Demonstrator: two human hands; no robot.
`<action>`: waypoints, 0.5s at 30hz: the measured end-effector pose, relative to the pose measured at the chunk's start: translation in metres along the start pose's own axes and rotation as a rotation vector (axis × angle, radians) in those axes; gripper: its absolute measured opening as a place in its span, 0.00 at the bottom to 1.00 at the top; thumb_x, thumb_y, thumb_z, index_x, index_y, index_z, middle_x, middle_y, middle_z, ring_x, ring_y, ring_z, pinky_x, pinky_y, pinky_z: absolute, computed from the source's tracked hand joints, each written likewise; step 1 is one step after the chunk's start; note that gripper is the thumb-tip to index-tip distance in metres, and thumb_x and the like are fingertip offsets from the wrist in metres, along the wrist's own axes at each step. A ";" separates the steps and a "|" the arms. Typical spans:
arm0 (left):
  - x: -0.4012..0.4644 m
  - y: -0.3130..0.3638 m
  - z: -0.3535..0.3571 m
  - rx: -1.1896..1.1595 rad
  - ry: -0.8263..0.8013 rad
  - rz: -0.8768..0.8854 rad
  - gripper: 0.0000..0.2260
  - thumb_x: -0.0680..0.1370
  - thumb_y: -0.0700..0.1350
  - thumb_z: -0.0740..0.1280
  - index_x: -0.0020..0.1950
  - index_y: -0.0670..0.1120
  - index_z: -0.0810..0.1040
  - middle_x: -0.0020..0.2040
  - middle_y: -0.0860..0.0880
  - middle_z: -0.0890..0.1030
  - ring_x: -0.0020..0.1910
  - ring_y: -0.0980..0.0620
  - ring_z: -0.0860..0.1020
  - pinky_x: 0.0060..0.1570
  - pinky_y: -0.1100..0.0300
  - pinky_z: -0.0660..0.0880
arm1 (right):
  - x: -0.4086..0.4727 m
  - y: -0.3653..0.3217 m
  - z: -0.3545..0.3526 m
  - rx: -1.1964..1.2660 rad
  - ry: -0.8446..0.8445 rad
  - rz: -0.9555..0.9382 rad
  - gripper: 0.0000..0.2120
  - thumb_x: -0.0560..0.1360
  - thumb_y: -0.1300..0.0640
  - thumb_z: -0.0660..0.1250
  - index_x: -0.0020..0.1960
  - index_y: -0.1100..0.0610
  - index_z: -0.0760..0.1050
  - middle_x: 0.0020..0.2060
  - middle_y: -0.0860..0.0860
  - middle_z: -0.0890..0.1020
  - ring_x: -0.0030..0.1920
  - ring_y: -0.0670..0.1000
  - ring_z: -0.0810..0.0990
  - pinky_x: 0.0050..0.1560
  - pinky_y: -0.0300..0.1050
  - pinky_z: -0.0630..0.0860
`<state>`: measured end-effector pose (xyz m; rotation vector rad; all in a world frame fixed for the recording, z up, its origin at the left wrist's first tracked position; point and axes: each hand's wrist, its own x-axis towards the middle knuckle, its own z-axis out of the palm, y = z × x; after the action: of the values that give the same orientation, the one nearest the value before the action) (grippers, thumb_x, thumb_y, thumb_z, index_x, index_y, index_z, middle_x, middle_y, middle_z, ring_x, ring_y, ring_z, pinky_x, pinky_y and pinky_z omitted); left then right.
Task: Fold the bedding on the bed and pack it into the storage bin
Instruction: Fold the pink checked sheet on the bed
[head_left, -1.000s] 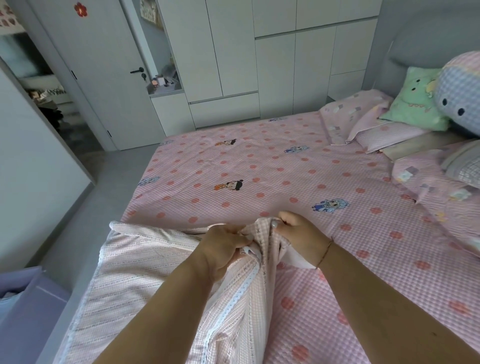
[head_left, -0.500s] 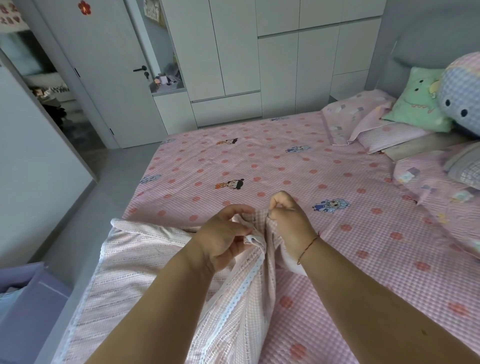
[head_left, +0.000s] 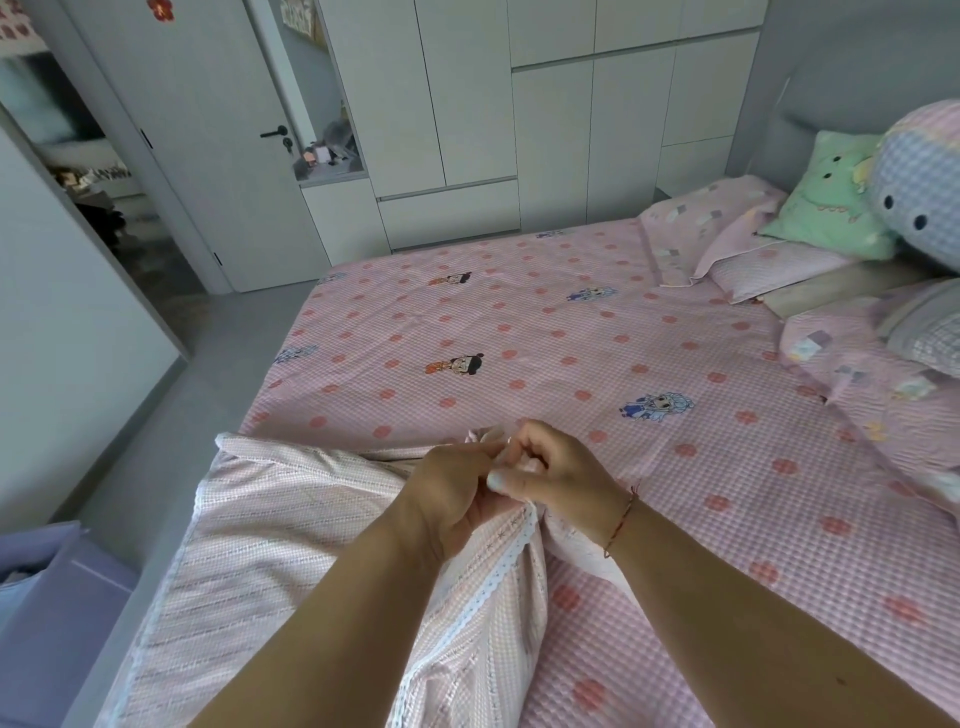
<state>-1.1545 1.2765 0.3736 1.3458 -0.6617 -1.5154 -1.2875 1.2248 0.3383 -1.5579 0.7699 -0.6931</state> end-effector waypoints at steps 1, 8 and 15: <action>0.001 -0.001 -0.002 -0.027 0.012 -0.021 0.13 0.79 0.30 0.56 0.54 0.31 0.79 0.46 0.37 0.83 0.41 0.46 0.82 0.38 0.59 0.81 | -0.002 0.005 -0.001 -0.043 -0.033 -0.007 0.15 0.68 0.60 0.76 0.47 0.60 0.73 0.43 0.40 0.78 0.42 0.31 0.77 0.41 0.28 0.73; 0.008 -0.002 -0.015 0.320 0.095 -0.065 0.18 0.78 0.29 0.56 0.60 0.44 0.76 0.44 0.39 0.83 0.41 0.44 0.83 0.44 0.53 0.82 | -0.007 0.010 -0.017 -0.146 -0.061 0.006 0.11 0.71 0.68 0.70 0.47 0.56 0.71 0.41 0.49 0.76 0.40 0.44 0.75 0.42 0.41 0.73; 0.046 -0.012 -0.044 1.292 -0.006 0.150 0.28 0.76 0.34 0.58 0.70 0.60 0.68 0.59 0.48 0.79 0.53 0.48 0.80 0.48 0.54 0.80 | -0.019 0.007 -0.033 -0.085 -0.165 0.001 0.10 0.64 0.63 0.72 0.42 0.56 0.73 0.34 0.43 0.75 0.34 0.41 0.71 0.37 0.35 0.70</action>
<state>-1.1125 1.2484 0.3333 2.1048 -1.8681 -0.8878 -1.3253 1.2195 0.3355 -1.6683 0.6843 -0.5293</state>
